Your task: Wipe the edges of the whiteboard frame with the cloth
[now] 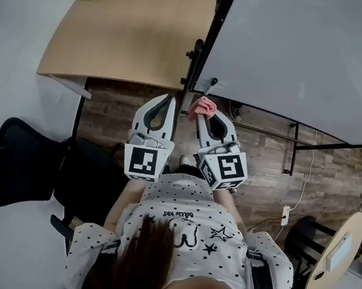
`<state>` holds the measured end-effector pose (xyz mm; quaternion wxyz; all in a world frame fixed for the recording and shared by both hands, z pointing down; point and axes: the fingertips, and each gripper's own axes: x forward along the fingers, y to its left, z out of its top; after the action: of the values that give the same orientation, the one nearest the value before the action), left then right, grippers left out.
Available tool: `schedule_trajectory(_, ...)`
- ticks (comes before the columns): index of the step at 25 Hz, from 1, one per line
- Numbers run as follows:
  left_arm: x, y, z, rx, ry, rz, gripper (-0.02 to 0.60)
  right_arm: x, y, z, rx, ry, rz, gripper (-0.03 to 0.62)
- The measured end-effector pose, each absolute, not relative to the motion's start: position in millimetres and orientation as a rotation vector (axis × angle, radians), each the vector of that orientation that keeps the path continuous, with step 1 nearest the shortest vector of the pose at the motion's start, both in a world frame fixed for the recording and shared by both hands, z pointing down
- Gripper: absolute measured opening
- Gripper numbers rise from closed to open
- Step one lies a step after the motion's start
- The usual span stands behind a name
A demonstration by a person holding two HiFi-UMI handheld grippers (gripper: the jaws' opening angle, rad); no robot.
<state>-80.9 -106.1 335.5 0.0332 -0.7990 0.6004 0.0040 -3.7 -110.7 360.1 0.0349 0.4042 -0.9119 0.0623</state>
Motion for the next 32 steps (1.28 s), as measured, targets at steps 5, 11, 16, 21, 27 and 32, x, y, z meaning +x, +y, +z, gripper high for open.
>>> schedule_trajectory(5, -91.4, -101.3, 338.0, -2.519, 1.775, -0.009, 0.015, -15.3, -100.4, 361.6, 1.318, -2.774, 0.199, 0.034)
schedule_trajectory(11, -99.2, -94.0, 341.1, -2.574, 1.685, -0.056, 0.015, -21.9, -94.7, 361.1, 1.405, -2.753, 0.2, 0.034)
schedule_trajectory(16, -109.3, -91.2, 339.6, -2.589, 1.654, -0.067, 0.015, -24.3, -89.9, 361.6, 1.442, -2.723, 0.199, 0.034)
schedule_trajectory(21, -114.0, -94.3, 333.3, -2.593, 1.691, -0.038, 0.015, -28.4, -89.6, 353.9, 1.43, -2.72, 0.16, 0.034)
schedule_trajectory(27, -105.5, -101.5, 332.5, -2.595, 1.663, -0.051, 0.015, -24.6, -101.3, 336.5, 1.427, -2.729, 0.099, 0.034)
schedule_trajectory(32, -97.6, -111.4, 319.4, -2.579, 1.631, -0.051, 0.015, -15.1, -122.6, 295.5, 1.472, -2.752, -0.031, 0.034)
